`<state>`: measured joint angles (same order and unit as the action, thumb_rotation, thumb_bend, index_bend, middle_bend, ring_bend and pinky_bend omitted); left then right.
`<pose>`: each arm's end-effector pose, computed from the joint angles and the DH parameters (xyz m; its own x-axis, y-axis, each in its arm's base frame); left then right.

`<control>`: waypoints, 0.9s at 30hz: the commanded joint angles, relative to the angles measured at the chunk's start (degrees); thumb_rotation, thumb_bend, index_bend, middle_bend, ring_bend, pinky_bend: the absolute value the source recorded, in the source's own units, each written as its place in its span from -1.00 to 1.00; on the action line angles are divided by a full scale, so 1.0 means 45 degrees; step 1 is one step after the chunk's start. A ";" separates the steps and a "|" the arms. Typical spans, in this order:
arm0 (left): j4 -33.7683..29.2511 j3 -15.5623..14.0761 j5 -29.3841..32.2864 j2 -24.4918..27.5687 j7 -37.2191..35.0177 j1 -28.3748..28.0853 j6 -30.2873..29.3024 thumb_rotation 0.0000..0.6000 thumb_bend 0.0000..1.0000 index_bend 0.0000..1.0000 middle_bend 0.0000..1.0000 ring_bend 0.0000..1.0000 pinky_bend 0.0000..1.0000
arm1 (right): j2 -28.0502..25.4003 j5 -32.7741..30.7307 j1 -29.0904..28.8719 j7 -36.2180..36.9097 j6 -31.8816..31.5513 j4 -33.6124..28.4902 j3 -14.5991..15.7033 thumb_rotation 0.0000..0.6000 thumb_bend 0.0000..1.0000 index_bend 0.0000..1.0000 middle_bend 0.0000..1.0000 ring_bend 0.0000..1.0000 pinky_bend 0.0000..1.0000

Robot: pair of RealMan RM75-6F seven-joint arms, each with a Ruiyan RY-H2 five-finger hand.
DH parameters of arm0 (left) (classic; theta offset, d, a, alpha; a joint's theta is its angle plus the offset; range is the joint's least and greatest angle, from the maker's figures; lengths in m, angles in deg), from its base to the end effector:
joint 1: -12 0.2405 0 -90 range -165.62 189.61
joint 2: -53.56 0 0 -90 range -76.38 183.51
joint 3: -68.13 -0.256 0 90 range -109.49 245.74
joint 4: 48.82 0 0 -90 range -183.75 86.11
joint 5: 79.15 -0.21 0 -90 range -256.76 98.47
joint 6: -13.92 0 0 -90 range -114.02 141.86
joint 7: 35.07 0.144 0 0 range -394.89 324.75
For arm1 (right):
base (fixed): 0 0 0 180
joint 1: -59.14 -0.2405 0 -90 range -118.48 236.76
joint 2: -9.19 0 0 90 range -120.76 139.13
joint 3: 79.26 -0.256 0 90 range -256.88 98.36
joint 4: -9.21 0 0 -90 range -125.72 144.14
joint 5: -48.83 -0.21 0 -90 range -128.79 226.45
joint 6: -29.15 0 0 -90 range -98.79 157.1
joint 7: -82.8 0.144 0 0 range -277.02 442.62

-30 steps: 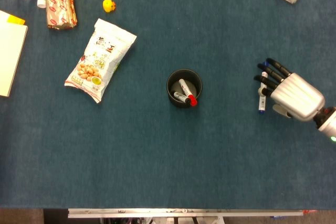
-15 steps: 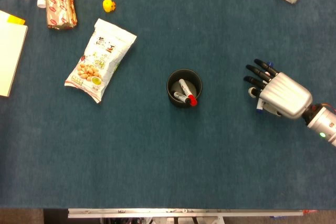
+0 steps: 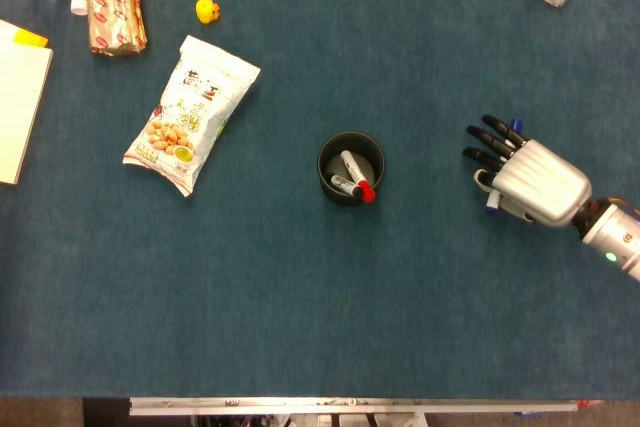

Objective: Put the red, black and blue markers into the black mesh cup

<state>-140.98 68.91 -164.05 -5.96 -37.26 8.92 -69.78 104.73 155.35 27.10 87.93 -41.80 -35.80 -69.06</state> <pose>-0.3296 0.1636 0.1793 0.4341 0.0691 0.8982 0.8982 0.0438 -0.4375 -0.2790 -0.2824 -0.0270 0.7553 -0.0568 0.6529 -0.4799 -0.7264 0.4920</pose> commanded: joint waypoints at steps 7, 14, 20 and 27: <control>0.0021 -0.0013 -0.0018 -0.0005 -0.0047 0.0045 -0.0067 1.00 -0.61 -0.80 -0.67 -0.61 -0.51 | -0.0021 -0.0071 -0.0080 -0.0156 0.0188 -0.0111 0.0083 1.00 -0.48 0.09 -0.52 -0.93 -1.00; 0.0014 -0.0015 -0.0026 0.0013 -0.0057 0.0072 -0.0109 1.00 -0.61 -0.80 -0.67 -0.61 -0.52 | -0.0043 -0.0193 -0.0029 -0.0092 0.0052 -0.0152 0.0052 1.00 -0.41 0.17 -0.48 -0.92 -1.00; -0.0014 -0.0003 -0.0024 0.0037 -0.0018 0.0064 -0.0107 1.00 -0.61 -0.80 -0.67 -0.61 -0.52 | -0.0385 -0.0632 0.0046 0.0312 -0.0702 -0.0933 -0.0528 1.00 -0.40 0.23 -0.43 -0.89 -1.00; -0.0173 0.0013 -0.0083 0.0082 0.0142 -0.0007 -0.0061 1.00 -0.61 -0.80 -0.67 -0.61 -0.51 | -0.1810 -0.1525 -0.0193 0.1477 -0.1419 -0.4646 -0.1782 1.00 -0.40 0.28 -0.39 -0.85 -1.00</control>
<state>-141.69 68.96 -164.39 -5.60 -36.70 8.92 -70.08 100.20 150.73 26.88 91.76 -46.73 -48.69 -74.14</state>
